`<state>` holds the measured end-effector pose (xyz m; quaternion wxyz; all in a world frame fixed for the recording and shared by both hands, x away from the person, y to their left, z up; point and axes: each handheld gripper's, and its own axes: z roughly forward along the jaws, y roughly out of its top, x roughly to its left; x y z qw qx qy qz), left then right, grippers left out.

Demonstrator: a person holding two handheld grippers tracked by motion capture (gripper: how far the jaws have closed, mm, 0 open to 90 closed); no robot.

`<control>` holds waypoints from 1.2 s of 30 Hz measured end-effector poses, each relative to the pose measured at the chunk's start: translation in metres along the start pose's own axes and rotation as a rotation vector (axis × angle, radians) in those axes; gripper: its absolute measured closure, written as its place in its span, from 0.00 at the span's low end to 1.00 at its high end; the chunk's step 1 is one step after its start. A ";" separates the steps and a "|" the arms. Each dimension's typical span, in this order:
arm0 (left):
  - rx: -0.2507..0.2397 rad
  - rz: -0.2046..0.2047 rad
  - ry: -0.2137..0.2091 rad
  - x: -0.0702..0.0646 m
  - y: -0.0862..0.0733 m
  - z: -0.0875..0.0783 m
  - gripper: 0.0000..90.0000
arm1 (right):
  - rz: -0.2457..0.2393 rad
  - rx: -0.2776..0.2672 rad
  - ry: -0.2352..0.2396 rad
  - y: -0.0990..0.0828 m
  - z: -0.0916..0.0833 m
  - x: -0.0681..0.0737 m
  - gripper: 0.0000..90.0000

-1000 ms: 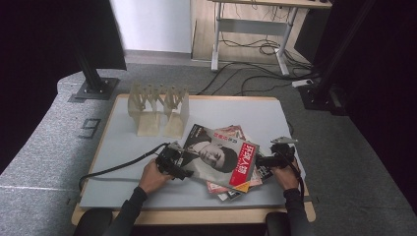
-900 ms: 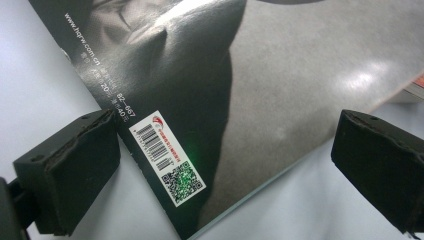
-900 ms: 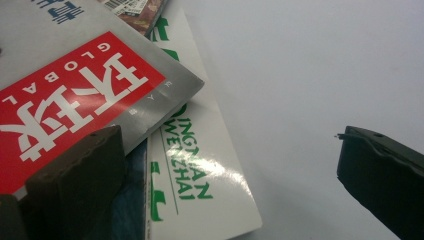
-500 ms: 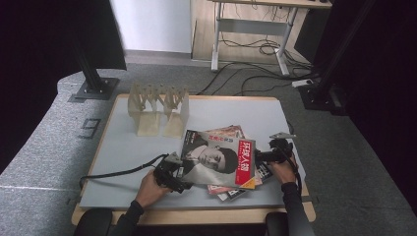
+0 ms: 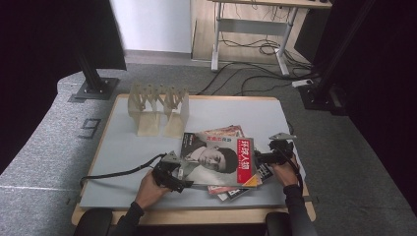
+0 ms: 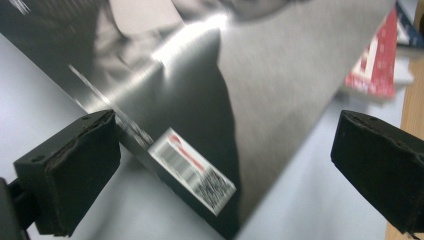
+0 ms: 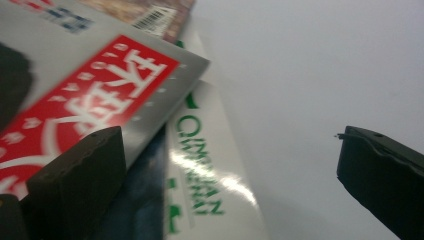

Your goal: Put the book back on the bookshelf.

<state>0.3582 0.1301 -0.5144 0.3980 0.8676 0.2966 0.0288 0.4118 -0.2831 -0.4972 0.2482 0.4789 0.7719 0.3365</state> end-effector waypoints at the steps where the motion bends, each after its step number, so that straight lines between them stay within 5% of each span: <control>1: -0.005 -0.006 -0.005 0.002 0.003 0.000 0.00 | -0.001 -0.009 0.009 -0.001 -0.003 0.001 0.00; 4: -0.023 -0.021 -0.018 0.009 0.010 0.002 0.00 | -0.017 -0.009 0.049 -0.007 -0.014 0.012 0.00; 7: -0.001 0.024 0.021 0.009 0.020 0.007 0.00 | -0.044 -0.010 0.087 -0.014 -0.023 0.024 0.00; 16: 0.013 0.078 0.037 0.015 0.050 0.032 0.00 | -0.092 0.008 0.191 -0.034 -0.042 0.056 0.00; 28: 0.013 0.101 0.069 0.040 0.084 0.055 0.00 | -0.113 0.029 0.238 -0.054 -0.052 0.074 0.00; 36: -0.021 0.045 0.079 0.065 0.094 0.062 0.00 | -0.107 0.025 0.238 -0.061 -0.052 0.074 0.00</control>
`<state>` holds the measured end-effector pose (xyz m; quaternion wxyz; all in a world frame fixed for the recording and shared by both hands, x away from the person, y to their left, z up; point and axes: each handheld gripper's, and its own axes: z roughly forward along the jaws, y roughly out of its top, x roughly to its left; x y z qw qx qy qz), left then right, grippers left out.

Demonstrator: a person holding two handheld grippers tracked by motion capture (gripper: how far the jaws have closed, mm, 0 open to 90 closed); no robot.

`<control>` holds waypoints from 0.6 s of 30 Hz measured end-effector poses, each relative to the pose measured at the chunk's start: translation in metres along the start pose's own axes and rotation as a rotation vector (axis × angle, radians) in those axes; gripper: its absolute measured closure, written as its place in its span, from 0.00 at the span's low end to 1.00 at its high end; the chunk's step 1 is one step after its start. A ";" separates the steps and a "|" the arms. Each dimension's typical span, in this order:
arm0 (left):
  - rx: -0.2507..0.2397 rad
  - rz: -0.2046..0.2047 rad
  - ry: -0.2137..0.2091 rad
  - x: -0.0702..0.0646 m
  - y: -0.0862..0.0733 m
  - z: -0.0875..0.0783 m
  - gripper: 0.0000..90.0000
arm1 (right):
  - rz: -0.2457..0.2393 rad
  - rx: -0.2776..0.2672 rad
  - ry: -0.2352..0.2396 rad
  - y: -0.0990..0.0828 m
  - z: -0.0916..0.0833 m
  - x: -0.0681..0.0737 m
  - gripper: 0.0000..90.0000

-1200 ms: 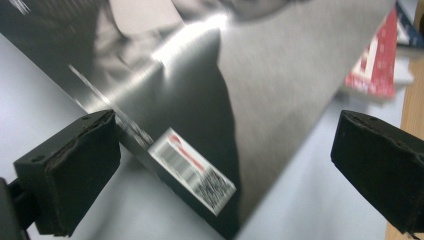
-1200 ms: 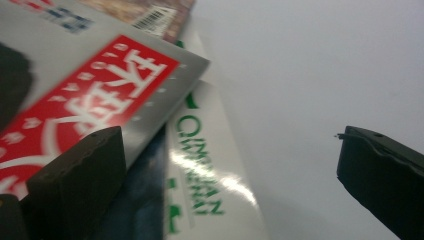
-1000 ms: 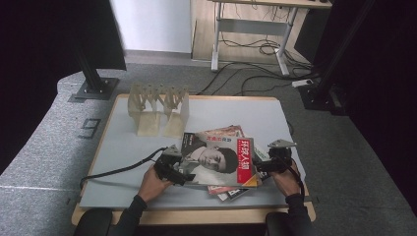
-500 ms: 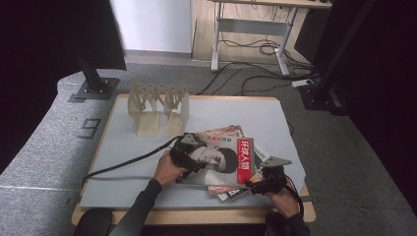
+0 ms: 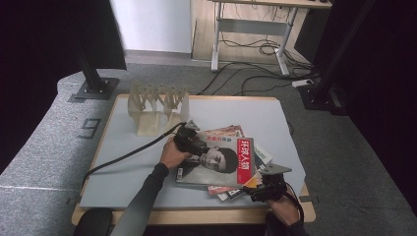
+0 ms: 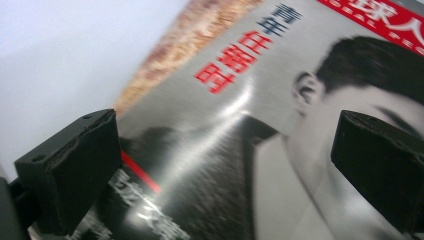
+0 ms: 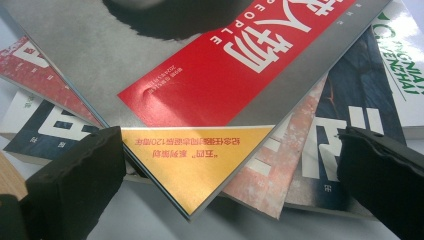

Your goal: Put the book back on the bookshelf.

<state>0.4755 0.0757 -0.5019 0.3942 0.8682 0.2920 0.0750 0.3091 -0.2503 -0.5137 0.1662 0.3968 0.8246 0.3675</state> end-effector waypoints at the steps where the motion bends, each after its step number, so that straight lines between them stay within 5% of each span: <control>1: -0.008 -0.009 -0.001 0.002 0.001 0.001 0.00 | 0.000 0.000 0.001 0.000 0.000 0.000 0.00; 11: 0.017 -0.032 0.015 0.013 0.002 0.008 0.00 | 0.009 0.002 -0.022 0.000 0.001 -0.004 0.00; 18: 0.067 -0.036 0.019 0.004 0.001 0.002 0.00 | 0.027 0.006 -0.019 0.001 0.000 -0.016 0.00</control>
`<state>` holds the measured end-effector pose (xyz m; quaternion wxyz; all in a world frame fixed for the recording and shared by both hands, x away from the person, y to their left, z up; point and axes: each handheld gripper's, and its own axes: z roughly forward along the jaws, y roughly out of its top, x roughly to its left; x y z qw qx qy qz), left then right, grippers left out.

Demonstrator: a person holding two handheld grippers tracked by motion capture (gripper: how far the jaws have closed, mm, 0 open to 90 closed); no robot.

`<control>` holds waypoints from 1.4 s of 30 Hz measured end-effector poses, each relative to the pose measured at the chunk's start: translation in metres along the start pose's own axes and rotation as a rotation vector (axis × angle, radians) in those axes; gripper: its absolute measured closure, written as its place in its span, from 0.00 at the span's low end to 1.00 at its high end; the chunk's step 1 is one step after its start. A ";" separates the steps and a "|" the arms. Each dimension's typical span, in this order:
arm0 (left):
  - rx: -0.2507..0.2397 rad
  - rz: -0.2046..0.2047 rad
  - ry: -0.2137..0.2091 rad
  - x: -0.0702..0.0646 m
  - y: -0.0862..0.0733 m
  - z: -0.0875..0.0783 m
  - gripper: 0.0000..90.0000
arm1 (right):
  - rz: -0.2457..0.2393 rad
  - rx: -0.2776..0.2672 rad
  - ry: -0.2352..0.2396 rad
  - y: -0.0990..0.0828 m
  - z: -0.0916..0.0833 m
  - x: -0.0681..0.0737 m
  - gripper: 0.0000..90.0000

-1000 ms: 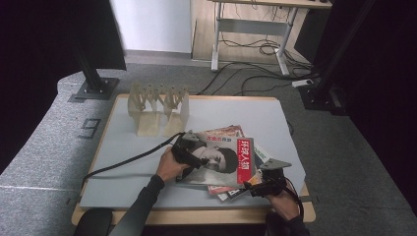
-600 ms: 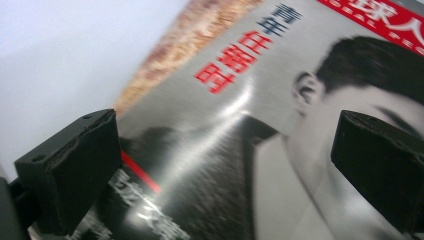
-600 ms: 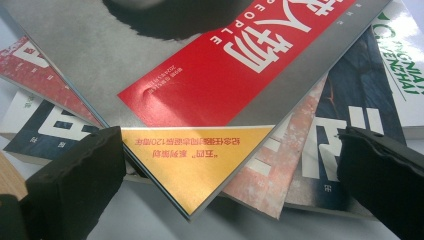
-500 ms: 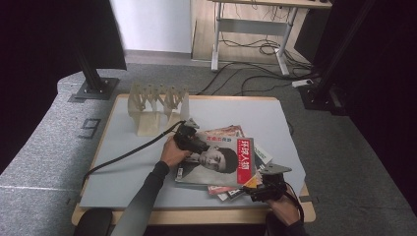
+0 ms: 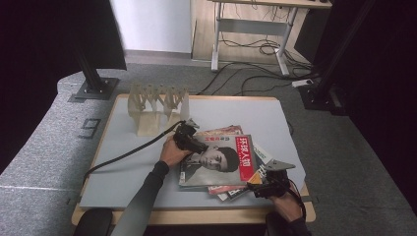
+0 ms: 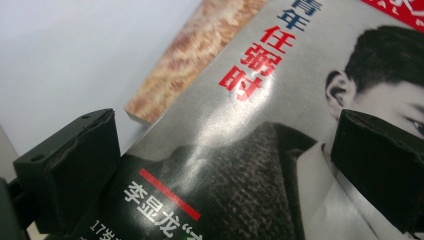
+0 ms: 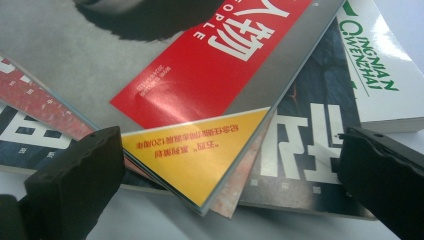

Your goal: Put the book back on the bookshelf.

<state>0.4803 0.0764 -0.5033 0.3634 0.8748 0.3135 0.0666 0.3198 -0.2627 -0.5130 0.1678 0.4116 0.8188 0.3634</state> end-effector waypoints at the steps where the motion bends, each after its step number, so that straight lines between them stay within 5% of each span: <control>1: 0.010 0.003 -0.001 -0.001 0.000 -0.001 0.00 | -0.001 0.001 0.004 0.001 0.000 -0.001 0.00; 11: 0.069 0.050 -0.014 -0.019 -0.009 -0.012 0.00 | 0.021 0.000 -0.058 0.004 -0.004 -0.020 0.00; 17: 0.031 0.005 -0.058 -0.020 -0.025 -0.020 0.00 | 0.045 -0.009 -0.095 0.006 -0.001 -0.035 0.00; 42: -0.003 0.042 -0.106 -0.058 -0.065 -0.041 0.00 | 0.063 0.034 -0.219 0.039 0.030 -0.080 0.00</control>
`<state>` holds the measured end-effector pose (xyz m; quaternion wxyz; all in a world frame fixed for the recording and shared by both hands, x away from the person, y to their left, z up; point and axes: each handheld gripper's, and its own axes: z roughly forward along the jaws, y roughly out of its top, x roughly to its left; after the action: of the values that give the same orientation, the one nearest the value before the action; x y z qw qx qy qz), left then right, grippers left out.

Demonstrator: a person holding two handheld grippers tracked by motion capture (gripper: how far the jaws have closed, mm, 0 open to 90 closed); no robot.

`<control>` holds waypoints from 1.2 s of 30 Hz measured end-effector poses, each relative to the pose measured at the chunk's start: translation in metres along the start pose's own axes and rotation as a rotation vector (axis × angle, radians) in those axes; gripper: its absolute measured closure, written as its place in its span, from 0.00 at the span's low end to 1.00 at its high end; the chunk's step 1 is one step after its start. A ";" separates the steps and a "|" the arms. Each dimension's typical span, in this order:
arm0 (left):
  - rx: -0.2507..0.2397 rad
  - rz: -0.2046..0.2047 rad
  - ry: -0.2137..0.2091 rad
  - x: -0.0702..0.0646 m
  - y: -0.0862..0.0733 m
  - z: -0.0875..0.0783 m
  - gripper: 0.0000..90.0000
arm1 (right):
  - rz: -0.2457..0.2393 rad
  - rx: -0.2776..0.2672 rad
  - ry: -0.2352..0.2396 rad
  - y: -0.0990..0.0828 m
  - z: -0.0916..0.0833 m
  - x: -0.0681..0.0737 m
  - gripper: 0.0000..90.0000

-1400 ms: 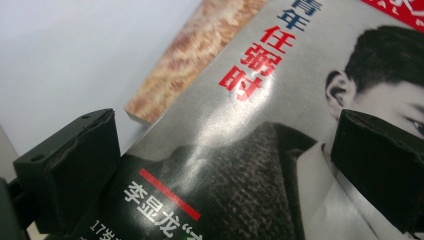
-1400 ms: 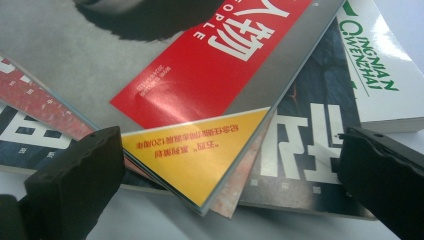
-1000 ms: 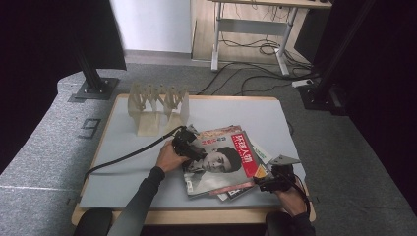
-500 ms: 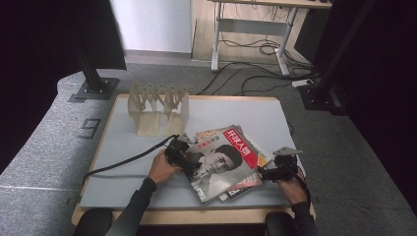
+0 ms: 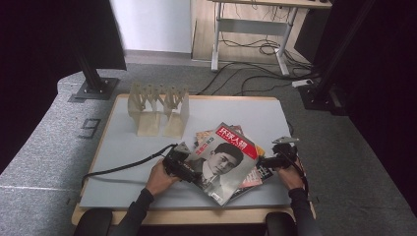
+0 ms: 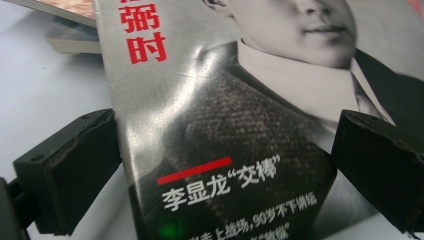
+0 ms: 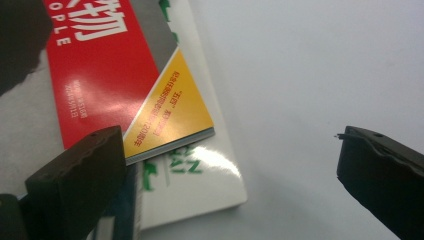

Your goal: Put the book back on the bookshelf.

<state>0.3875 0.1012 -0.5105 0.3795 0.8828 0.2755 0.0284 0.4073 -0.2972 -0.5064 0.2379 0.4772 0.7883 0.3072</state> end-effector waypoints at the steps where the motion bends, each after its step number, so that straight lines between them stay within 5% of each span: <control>1: -0.004 -0.002 -0.004 -0.002 -0.001 0.000 0.00 | -0.001 0.002 -0.002 0.002 0.002 -0.001 0.00; 17: -0.008 0.032 -0.017 -0.018 -0.011 -0.004 0.01 | 0.001 0.008 -0.033 0.011 0.015 -0.010 0.00; 28: 0.000 0.072 0.008 -0.018 -0.025 -0.021 0.00 | 0.001 -0.017 0.039 0.008 0.000 0.000 0.00; 36: -0.028 0.093 0.028 -0.018 -0.035 -0.033 0.17 | -0.009 -0.024 0.083 -0.001 -0.012 0.011 0.00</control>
<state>0.3472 0.1330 -0.5085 0.3864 0.8886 0.2391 0.0623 0.3938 -0.2910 -0.4999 0.2122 0.4577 0.7957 0.3352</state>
